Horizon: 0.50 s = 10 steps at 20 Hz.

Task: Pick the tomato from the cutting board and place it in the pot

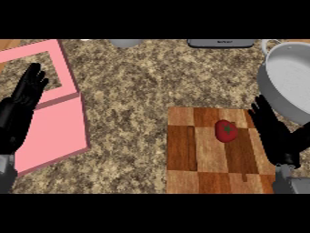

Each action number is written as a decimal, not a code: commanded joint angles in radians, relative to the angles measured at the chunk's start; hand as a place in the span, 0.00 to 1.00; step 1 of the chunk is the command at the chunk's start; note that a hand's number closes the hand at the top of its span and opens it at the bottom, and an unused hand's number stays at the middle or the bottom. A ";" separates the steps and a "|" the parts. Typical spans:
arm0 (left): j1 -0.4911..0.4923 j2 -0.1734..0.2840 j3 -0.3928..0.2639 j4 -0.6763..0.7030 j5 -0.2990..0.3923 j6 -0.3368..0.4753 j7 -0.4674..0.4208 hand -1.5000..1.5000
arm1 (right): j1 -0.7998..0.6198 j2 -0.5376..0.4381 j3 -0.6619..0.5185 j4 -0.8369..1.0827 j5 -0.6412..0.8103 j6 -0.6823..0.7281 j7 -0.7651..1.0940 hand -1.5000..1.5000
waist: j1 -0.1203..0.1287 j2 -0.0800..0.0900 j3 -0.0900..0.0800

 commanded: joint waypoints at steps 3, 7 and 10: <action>0.062 -0.044 -0.073 0.083 0.005 -0.078 -0.001 0.50 | -0.076 -0.085 0.097 -0.037 0.107 0.091 0.019 1.00 | 0.010 0.014 0.000; 0.084 -0.074 -0.145 0.142 0.007 -0.098 0.060 0.50 | -0.130 -0.349 0.150 -0.031 0.463 0.051 -0.078 1.00 | -0.011 0.011 -0.031; 0.121 -0.109 -0.177 0.181 0.008 -0.111 0.040 0.50 | -0.085 -0.115 0.089 -0.103 0.480 -0.232 -0.317 0.00 | -0.030 0.010 0.001</action>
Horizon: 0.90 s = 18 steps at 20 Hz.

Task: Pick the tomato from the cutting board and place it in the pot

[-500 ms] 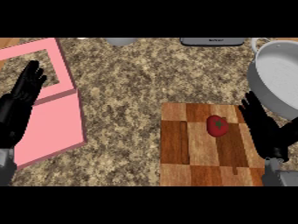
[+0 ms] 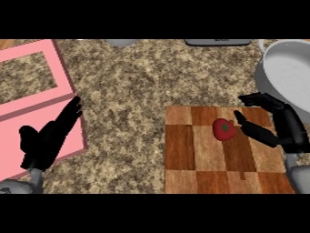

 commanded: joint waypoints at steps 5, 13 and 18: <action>0.033 -0.061 -0.045 0.122 -0.005 -0.048 -0.050 0.50 | 0.114 0.186 0.019 -0.165 0.095 -0.237 -0.413 0.00 | 0.004 0.001 0.005; -0.053 -0.115 -0.048 0.177 -0.047 -0.042 -0.015 0.50 | 0.151 -0.047 0.061 -0.453 0.178 -0.063 0.238 0.00 | 0.007 0.000 0.002; -0.024 -0.115 -0.036 0.142 -0.039 -0.071 -0.014 0.50 | 0.026 -0.015 0.058 -0.430 0.103 0.015 0.471 0.00 | 0.028 0.002 0.005</action>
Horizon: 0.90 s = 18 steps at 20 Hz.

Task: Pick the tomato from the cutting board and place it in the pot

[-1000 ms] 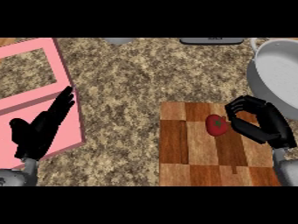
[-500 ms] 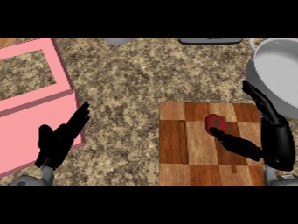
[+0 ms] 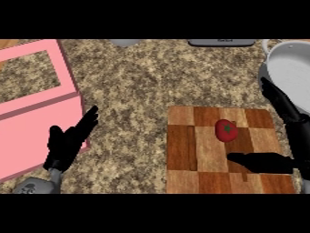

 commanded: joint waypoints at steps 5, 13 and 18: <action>-0.038 -0.030 0.013 0.045 -0.027 -0.019 -0.007 0.50 | -0.147 0.003 -0.012 0.107 -0.094 0.141 0.289 0.00 | 0.010 0.003 0.001; -0.027 -0.040 0.037 0.058 -0.041 -0.043 -0.018 0.50 | -0.142 0.028 0.092 0.389 -0.009 0.282 0.147 0.00 | 0.011 0.003 0.002; -0.028 -0.087 0.066 0.053 -0.096 -0.050 -0.013 0.50 | -0.134 0.045 -0.026 0.494 0.052 0.304 -0.006 0.00 | 0.006 0.002 0.002</action>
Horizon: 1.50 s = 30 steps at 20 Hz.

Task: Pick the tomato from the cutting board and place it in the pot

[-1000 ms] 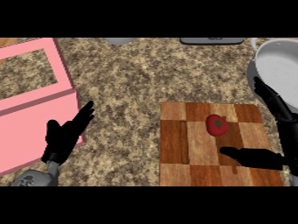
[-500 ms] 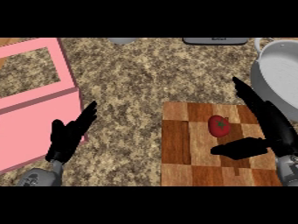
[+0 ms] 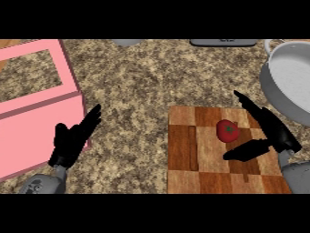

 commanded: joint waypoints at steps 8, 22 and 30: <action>-0.036 -0.050 0.068 0.089 -0.054 -0.048 -0.036 0.50 | 0.077 -0.032 -0.171 0.104 -0.018 0.117 -0.259 0.00 | -0.009 -0.001 0.000; 0.007 -0.070 0.088 0.020 -0.076 -0.068 0.008 0.50 | -0.037 0.167 -0.242 0.483 -0.127 0.172 -0.512 0.00 | 0.000 0.002 0.000; -0.005 -0.053 0.130 -0.071 -0.050 -0.116 0.111 0.50 | -0.052 0.238 -0.234 0.627 -0.079 0.148 -0.624 0.00 | -0.001 0.000 0.000</action>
